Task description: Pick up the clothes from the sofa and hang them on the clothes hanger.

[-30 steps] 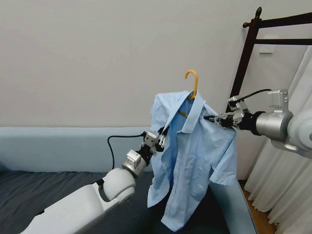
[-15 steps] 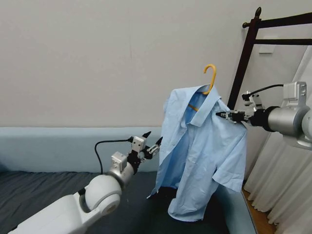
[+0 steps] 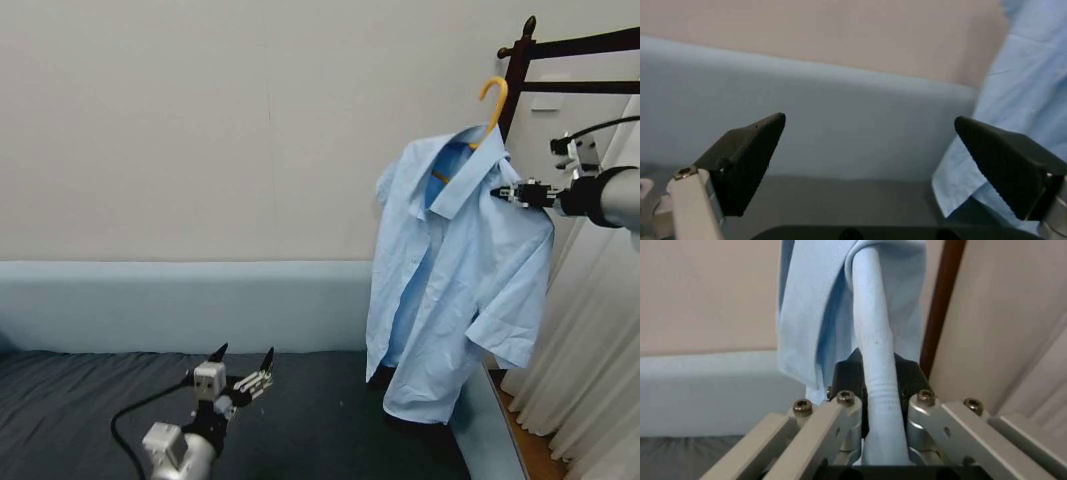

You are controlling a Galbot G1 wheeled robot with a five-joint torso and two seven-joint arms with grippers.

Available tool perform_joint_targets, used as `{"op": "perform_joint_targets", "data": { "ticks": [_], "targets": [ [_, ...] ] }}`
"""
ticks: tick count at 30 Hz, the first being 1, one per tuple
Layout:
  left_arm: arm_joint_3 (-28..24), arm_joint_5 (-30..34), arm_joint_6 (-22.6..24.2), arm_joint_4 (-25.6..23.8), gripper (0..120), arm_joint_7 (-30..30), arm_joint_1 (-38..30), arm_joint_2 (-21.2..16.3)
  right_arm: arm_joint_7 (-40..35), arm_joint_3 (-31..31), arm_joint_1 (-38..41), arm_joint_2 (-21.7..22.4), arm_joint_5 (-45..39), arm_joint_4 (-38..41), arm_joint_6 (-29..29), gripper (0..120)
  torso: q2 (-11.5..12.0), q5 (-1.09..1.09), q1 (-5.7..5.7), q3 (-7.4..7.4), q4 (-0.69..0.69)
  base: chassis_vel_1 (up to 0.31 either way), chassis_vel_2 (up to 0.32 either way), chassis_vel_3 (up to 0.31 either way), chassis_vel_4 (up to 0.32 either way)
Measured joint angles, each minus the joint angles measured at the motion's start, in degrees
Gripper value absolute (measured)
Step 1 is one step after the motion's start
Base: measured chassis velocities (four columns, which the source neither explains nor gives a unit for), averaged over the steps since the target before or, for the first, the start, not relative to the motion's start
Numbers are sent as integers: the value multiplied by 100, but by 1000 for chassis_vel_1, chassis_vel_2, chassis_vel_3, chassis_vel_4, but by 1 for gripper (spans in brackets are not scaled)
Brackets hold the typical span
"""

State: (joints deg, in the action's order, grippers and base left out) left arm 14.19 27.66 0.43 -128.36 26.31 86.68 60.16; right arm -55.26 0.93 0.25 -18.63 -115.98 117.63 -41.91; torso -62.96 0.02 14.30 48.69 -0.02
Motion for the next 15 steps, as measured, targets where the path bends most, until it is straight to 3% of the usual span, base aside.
{"op": "perform_joint_targets", "data": {
  "ticks": [6,8,12,14,15],
  "targets": [
    [212,-1000,-364,-182,100,-45,1135,961,-579,139,-72,-248,455,-361,0,6,-1,3,-1,-1,2,0,0,0,0],
    [202,-1119,-452,-110,100,-55,1181,1046,-636,215,-73,-330,621,-473,0,6,-1,3,-1,-1,2,0,0,0,0],
    [137,-1276,-551,30,100,-83,1095,1255,-263,887,48,-750,2132,-1284,-11,6,0,1,0,0,1,0,0,0,0],
    [131,-1277,-551,35,100,-83,1081,1267,-212,934,58,-778,2232,-1353,-11,6,0,1,0,0,1,0,0,0,0],
    [112,-1285,-551,53,100,-83,1047,1304,-45,1153,141,-937,2679,-1683,-16,6,0,3,1,1,0,0,0,0,0]
  ]
}}
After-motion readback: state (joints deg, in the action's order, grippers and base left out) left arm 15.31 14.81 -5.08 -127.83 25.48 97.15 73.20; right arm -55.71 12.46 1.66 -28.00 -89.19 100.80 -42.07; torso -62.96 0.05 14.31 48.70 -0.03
